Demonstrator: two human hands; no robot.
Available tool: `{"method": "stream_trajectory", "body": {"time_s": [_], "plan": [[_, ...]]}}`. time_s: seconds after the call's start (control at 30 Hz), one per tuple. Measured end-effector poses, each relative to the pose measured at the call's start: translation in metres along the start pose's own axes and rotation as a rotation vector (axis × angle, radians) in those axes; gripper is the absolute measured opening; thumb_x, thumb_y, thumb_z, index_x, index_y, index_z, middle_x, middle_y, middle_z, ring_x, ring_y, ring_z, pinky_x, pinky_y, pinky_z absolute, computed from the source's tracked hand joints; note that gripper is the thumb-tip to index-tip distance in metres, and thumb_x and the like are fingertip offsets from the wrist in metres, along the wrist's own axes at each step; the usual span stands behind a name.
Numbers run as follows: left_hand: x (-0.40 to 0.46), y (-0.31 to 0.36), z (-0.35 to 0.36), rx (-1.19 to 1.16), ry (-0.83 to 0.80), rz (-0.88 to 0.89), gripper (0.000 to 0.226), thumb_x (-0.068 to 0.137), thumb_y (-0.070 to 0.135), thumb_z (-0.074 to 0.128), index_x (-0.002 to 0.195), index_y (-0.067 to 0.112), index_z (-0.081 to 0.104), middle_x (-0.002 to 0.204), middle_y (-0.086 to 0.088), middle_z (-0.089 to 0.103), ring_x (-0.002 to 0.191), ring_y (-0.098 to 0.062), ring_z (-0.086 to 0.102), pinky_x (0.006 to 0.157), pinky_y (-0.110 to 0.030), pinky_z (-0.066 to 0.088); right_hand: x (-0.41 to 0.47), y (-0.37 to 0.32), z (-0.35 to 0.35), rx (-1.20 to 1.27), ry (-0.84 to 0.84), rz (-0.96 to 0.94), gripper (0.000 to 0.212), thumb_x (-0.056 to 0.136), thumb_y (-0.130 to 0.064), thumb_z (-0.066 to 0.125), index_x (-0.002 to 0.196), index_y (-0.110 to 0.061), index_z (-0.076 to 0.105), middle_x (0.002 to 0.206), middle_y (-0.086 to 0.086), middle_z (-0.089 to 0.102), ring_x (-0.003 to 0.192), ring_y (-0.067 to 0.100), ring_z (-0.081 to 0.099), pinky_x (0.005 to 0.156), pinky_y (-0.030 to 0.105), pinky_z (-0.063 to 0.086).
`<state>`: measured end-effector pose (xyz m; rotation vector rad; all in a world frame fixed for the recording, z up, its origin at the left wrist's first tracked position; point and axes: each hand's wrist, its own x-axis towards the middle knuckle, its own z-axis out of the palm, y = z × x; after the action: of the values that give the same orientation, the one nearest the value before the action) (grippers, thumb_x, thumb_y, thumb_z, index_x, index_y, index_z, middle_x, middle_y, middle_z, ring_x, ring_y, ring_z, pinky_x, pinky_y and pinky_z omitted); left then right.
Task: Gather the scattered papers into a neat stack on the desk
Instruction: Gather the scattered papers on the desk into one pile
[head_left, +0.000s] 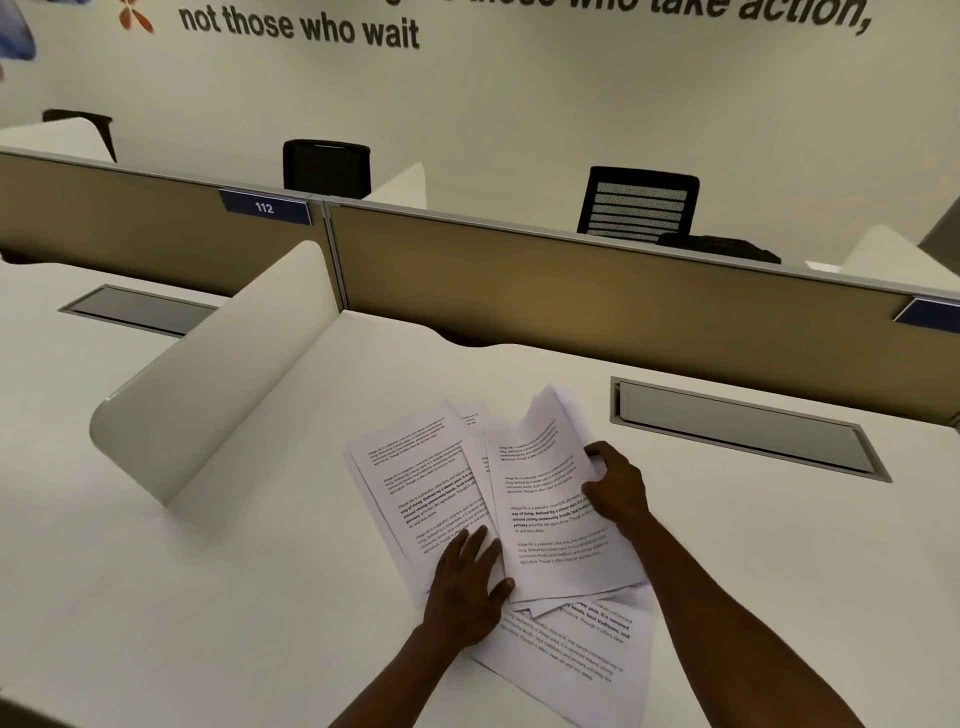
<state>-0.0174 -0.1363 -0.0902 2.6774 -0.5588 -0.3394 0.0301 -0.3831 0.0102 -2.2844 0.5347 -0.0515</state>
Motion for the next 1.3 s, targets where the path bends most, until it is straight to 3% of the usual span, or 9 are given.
{"method": "stream_trajectory", "body": {"time_s": [0.17, 0.37, 0.47, 0.53, 0.6, 0.73, 0.9, 1.1, 1.3], "plan": [[0.002, -0.005, -0.008, -0.079, 0.025, -0.030, 0.065, 0.099, 0.056, 0.034, 0.156, 0.025, 0.026, 0.167, 0.002, 0.014, 0.155, -0.019, 0.004, 0.126, -0.036, 0.009, -0.028, -0.040, 0.016, -0.026, -0.007, -0.239, 0.057, 0.082, -0.004, 0.058, 0.132, -0.027, 0.046, 0.108, 0.009, 0.071, 0.072, 0.018, 0.067, 0.061, 0.025, 0.060], [-0.001, 0.007, -0.037, -0.710, 0.283, -0.305, 0.064, 0.098, 0.054, 0.040, 0.149, 0.016, 0.038, 0.154, -0.008, 0.044, 0.143, -0.025, 0.040, 0.113, -0.031, 0.037, -0.107, -0.079, 0.052, -0.152, 0.126, -0.452, 0.089, 0.089, -0.018, 0.059, 0.151, -0.049, 0.003, 0.094, 0.001, 0.067, 0.074, 0.016, 0.066, 0.068, 0.031, 0.062], [0.000, 0.006, -0.051, -1.067, 0.331, -0.318, 0.063, 0.092, 0.060, 0.045, 0.141, 0.022, 0.049, 0.135, -0.004, 0.061, 0.126, -0.026, 0.058, 0.096, -0.028, 0.053, -0.141, -0.083, 0.064, -0.112, 0.241, -0.618, 0.072, 0.088, -0.019, 0.062, 0.153, -0.028, 0.032, 0.090, 0.003, 0.071, 0.074, 0.015, 0.067, 0.065, 0.030, 0.061], [0.000, 0.000, -0.056, -1.240, 0.374, -0.279, 0.052, 0.097, 0.033, 0.057, 0.145, 0.018, 0.044, 0.140, -0.009, 0.058, 0.130, -0.029, 0.055, 0.104, -0.045, 0.050, -0.154, -0.084, 0.067, -0.088, 0.272, -0.706, 0.051, 0.084, -0.018, 0.067, 0.135, -0.016, 0.060, 0.099, 0.003, 0.077, 0.085, 0.018, 0.073, 0.072, 0.034, 0.063], [0.000, -0.009, -0.060, -1.374, 0.387, -0.268, 0.064, 0.092, 0.031, 0.066, 0.149, 0.023, 0.037, 0.143, -0.004, 0.056, 0.129, -0.023, 0.055, 0.102, -0.044, 0.051, -0.160, -0.084, 0.064, -0.068, 0.310, -0.741, 0.036, 0.080, -0.016, 0.073, 0.116, -0.014, 0.072, 0.106, 0.003, 0.077, 0.094, 0.020, 0.074, 0.081, 0.034, 0.063], [0.003, -0.029, -0.077, -1.590, 0.284, -0.277, 0.059, 0.082, 0.052, 0.072, 0.133, 0.028, 0.056, 0.131, -0.003, 0.067, 0.124, -0.026, 0.060, 0.100, -0.048, 0.052, -0.157, -0.085, 0.045, 0.092, 0.294, -0.596, 0.031, 0.083, -0.014, 0.065, 0.113, -0.021, 0.072, 0.105, -0.005, 0.075, 0.092, 0.008, 0.069, 0.078, 0.017, 0.056], [-0.006, -0.037, -0.095, -1.623, 0.254, -0.242, 0.051, 0.081, 0.034, 0.079, 0.128, 0.024, 0.063, 0.122, -0.009, 0.072, 0.112, -0.030, 0.069, 0.084, -0.040, 0.060, -0.133, -0.064, 0.021, 0.394, 0.063, -0.340, 0.034, 0.087, -0.005, 0.064, 0.109, -0.030, 0.065, 0.096, -0.018, 0.072, 0.088, 0.005, 0.069, 0.070, 0.015, 0.056], [-0.015, -0.008, -0.103, -1.314, 0.188, -0.149, 0.045, 0.090, 0.019, 0.070, 0.133, 0.025, 0.056, 0.125, -0.003, 0.070, 0.108, -0.023, 0.071, 0.089, -0.050, 0.060, -0.108, -0.019, 0.016, 0.509, -0.084, 0.011, 0.035, 0.093, -0.017, 0.065, 0.127, -0.023, 0.057, 0.117, 0.004, 0.070, 0.101, 0.027, 0.070, 0.087, 0.052, 0.059], [-0.011, -0.006, -0.103, -1.271, 0.336, -0.302, 0.040, 0.092, 0.015, 0.068, 0.130, 0.023, 0.059, 0.119, -0.001, 0.072, 0.100, -0.018, 0.073, 0.084, -0.040, 0.063, -0.089, -0.022, 0.028, 0.726, -0.126, 0.160, 0.030, 0.090, -0.002, 0.065, 0.113, -0.022, 0.064, 0.105, 0.009, 0.075, 0.090, 0.034, 0.074, 0.078, 0.054, 0.061]]}}
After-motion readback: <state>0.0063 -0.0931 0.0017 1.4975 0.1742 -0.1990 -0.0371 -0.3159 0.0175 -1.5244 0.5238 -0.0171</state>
